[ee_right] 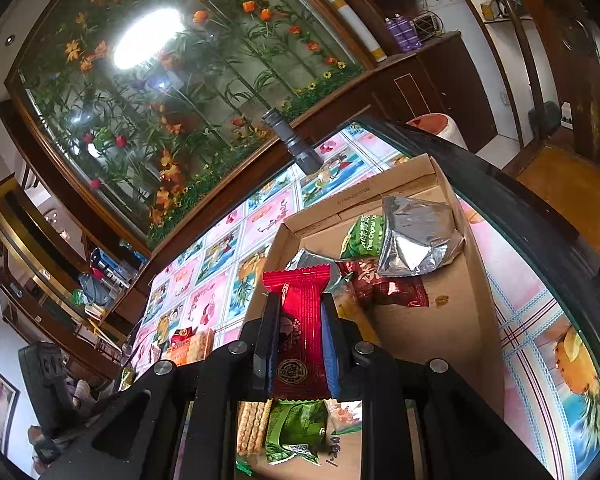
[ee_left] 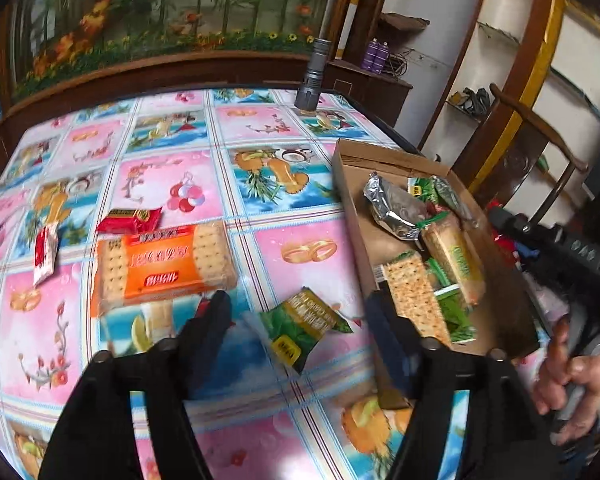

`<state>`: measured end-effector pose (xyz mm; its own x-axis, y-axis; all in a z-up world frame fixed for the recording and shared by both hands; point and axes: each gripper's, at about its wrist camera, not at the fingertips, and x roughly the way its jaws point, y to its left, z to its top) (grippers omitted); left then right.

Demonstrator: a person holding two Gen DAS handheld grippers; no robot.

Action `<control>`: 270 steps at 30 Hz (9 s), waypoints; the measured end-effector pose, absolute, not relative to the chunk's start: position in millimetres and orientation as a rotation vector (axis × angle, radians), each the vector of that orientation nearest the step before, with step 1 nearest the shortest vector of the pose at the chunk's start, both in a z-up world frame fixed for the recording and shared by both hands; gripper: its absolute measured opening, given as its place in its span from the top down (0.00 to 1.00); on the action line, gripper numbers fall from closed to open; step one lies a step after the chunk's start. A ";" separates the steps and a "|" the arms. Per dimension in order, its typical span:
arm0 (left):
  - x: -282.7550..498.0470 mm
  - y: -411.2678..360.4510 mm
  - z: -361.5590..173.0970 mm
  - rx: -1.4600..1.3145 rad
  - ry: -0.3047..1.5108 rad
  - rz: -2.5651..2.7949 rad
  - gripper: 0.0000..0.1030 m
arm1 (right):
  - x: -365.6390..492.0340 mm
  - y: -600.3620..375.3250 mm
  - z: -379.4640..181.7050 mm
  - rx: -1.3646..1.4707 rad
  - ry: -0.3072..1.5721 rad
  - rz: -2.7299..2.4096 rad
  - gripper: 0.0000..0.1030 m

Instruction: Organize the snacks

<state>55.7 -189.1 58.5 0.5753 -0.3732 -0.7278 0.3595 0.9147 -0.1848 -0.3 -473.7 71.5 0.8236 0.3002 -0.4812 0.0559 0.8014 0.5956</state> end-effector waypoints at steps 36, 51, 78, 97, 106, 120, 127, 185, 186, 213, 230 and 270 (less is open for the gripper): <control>55.3 -203.5 15.3 0.195 0.888 -0.373 0.33 | 3.3 -469.0 72.4 0.620 0.601 0.147 0.80; 58.5 -195.6 17.8 0.122 0.882 -0.380 0.61 | 5.0 -469.0 73.9 0.616 0.608 0.143 0.80; 2.0 -321.4 51.6 0.192 0.754 -0.690 0.61 | 10.8 -498.2 51.3 0.626 0.727 -0.071 0.80; -6.0 -308.7 65.8 0.173 0.699 -0.687 0.41 | -3.3 -498.2 63.5 0.628 0.647 -0.085 0.58; -1.9 -249.4 87.5 0.131 0.621 -0.576 0.39 | -19.3 -440.8 101.6 0.393 0.423 0.115 0.52; 43.5 -102.1 74.7 -0.017 0.670 -0.260 0.36 | -19.0 -396.1 98.8 0.356 0.406 0.447 0.52; 74.1 -20.9 55.0 -0.133 0.787 -0.080 0.34 | 5.2 -353.0 82.3 0.215 0.595 0.402 0.52; 171.2 -8.4 16.7 -0.113 0.995 -0.010 0.78 | 79.7 -218.2 57.8 0.150 0.789 0.484 0.44; 166.4 -9.2 16.3 -0.108 0.991 -0.010 0.79 | 79.3 -218.8 57.9 0.155 0.786 0.483 0.44; 42.4 -64.0 59.4 0.075 0.613 0.048 0.80 | 79.5 -223.5 55.3 0.150 0.776 0.422 0.44; 29.5 -79.0 64.5 0.178 0.531 0.090 0.80 | 76.8 -223.7 58.4 0.160 0.759 0.431 0.44; 18.5 -91.7 64.9 0.229 0.497 0.108 0.80 | 76.6 -224.4 59.6 0.162 0.755 0.433 0.44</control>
<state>18.5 -91.7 64.9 0.8739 0.1578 -0.4597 -0.0469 0.9688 0.2434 76.6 -224.4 59.6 0.6455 0.4359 -0.6272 -0.3216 0.8999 0.2945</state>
